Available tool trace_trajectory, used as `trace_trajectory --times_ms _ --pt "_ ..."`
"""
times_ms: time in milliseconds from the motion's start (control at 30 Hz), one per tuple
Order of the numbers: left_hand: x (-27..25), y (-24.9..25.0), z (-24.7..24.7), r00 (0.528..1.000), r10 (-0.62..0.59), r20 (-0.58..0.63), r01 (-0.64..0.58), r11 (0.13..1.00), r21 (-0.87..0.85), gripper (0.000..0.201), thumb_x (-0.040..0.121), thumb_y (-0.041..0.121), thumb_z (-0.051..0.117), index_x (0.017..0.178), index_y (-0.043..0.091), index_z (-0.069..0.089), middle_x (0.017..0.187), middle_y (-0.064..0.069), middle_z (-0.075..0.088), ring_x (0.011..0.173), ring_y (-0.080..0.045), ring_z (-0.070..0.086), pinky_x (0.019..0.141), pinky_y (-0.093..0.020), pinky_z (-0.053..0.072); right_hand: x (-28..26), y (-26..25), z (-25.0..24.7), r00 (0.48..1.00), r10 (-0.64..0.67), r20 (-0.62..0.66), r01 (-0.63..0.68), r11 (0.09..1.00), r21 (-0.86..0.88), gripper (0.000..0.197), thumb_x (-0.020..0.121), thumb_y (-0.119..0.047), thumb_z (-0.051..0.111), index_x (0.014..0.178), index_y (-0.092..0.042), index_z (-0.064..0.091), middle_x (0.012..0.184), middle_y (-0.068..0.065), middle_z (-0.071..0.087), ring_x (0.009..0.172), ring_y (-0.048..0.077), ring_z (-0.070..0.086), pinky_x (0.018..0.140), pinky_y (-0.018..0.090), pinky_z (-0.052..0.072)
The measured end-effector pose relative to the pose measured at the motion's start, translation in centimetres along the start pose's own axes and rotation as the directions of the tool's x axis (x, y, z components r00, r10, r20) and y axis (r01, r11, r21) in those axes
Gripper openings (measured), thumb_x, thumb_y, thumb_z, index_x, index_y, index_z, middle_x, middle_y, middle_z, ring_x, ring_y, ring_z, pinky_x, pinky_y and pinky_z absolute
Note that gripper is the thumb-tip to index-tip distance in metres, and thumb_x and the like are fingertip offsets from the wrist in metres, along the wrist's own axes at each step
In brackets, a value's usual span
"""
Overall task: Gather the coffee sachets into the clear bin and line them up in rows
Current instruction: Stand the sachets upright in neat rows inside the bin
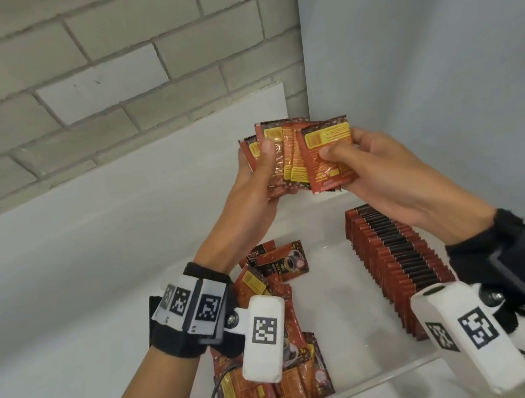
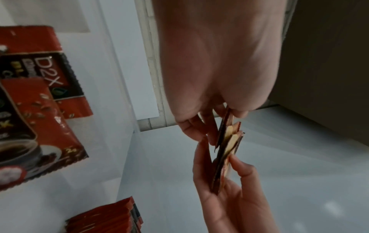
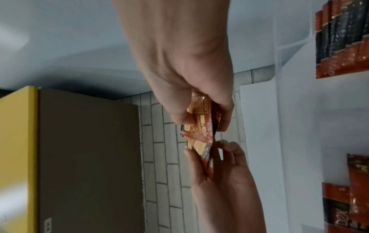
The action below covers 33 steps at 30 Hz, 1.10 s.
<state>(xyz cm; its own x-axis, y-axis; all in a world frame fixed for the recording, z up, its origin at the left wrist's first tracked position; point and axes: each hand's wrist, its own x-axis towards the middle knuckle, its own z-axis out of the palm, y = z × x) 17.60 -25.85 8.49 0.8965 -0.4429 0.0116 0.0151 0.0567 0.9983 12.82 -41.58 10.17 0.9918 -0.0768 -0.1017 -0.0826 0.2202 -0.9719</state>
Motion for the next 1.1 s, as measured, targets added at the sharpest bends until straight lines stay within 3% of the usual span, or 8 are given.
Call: trace_trajectory --times_ms 133,267,367,467,567,700,867,1100 --pt "-0.8 0.2 0.9 0.984 -0.042 0.173 0.027 0.996 0.089 0.061 0.092 0.057 0.032 0.145 0.026 0.029 0.135 -0.001 0.056 0.122 -0.013 0.056 0.107 -0.032 0.041 -1.5 -0.7 -0.4 0.999 0.019 0.048 -0.019 1.000 0.007 0.029 0.096 -0.010 0.052 0.124 -0.012 0.050 0.108 0.004 0.070 0.098 0.013 0.069 0.089 0.028 0.055" --pt "-1.7 0.7 1.5 0.958 -0.078 0.278 -0.009 0.954 0.299 0.045 0.088 0.064 0.025 0.129 0.045 0.027 0.126 0.020 0.051 0.108 0.014 0.054 0.090 -0.006 0.043 -2.8 -1.3 -1.2 0.996 0.014 0.085 -0.007 0.996 -0.084 0.026 0.097 -0.012 0.051 0.122 -0.011 0.058 0.108 0.005 0.073 0.101 0.015 0.069 0.093 0.031 0.052" --pt "-1.8 2.2 2.2 0.971 0.086 0.224 -0.178 0.883 0.434 0.055 0.082 0.067 0.050 0.119 0.038 0.022 0.123 0.005 0.038 0.113 -0.002 0.048 0.078 -0.008 0.045 -3.4 -1.7 -2.1 0.999 -0.048 0.025 0.052 0.978 -0.204 0.021 0.096 -0.012 0.053 0.113 -0.012 0.065 0.100 0.001 0.075 0.092 0.013 0.071 0.086 0.026 0.053" --pt "-1.4 3.0 2.6 0.890 0.323 0.323 -0.456 0.651 0.606 0.103 0.059 0.063 0.076 0.134 0.044 0.007 0.132 0.007 0.026 0.127 -0.010 0.031 0.102 -0.018 0.036 -3.9 -2.0 -2.5 0.993 -0.114 -0.020 0.102 0.944 -0.314 0.020 0.093 -0.011 0.058 0.111 -0.014 0.066 0.094 -0.001 0.076 0.084 0.011 0.072 0.077 0.021 0.055" --pt "-1.3 3.6 3.8 0.798 0.322 0.510 -0.602 0.362 0.712 0.121 0.062 0.050 0.084 0.148 0.035 0.000 0.147 0.002 0.021 0.135 -0.014 0.023 0.113 -0.037 0.026 -4.4 -2.0 -2.2 0.984 -0.175 -0.008 0.160 0.914 -0.373 0.020 0.087 -0.006 0.064 0.106 -0.013 0.065 0.086 0.002 0.076 0.078 0.015 0.073 0.073 0.024 0.057" --pt "-1.3 3.0 4.9 0.785 0.293 0.546 -0.619 0.417 0.666 0.105 0.074 0.022 0.080 0.151 0.031 0.011 0.132 0.000 0.040 0.115 -0.011 0.041 0.102 -0.030 0.039 -5.3 -2.3 -2.3 0.971 -0.236 0.027 0.218 0.843 -0.492 0.029 0.083 -0.013 0.070 0.111 -0.015 0.062 0.086 0.001 0.075 0.081 0.013 0.072 0.082 0.032 0.057" --pt "-1.6 2.7 4.3 0.745 0.378 0.550 -0.666 0.465 0.583 0.087 0.075 0.014 0.076 0.144 0.035 0.027 0.117 0.004 0.045 0.098 -0.007 0.050 0.078 -0.018 0.048 -5.9 -2.6 -3.7 0.976 -0.041 0.215 0.065 0.992 -0.107 0.048 0.080 -0.030 0.071 0.115 0.000 0.059 0.101 0.014 0.068 0.099 0.020 0.067 0.091 0.032 0.054" --pt "-1.7 2.1 4.6 0.646 0.496 0.580 -0.761 0.482 0.435 0.072 0.073 0.012 0.082 0.130 0.027 0.040 0.112 -0.004 0.049 0.100 -0.011 0.053 0.082 -0.024 0.049 -6.0 -1.9 -3.6 0.894 0.077 0.441 -0.131 0.987 0.094 0.055 0.070 -0.040 0.073 0.106 0.000 0.060 0.087 0.001 0.066 0.082 0.006 0.064 0.069 0.017 0.051"
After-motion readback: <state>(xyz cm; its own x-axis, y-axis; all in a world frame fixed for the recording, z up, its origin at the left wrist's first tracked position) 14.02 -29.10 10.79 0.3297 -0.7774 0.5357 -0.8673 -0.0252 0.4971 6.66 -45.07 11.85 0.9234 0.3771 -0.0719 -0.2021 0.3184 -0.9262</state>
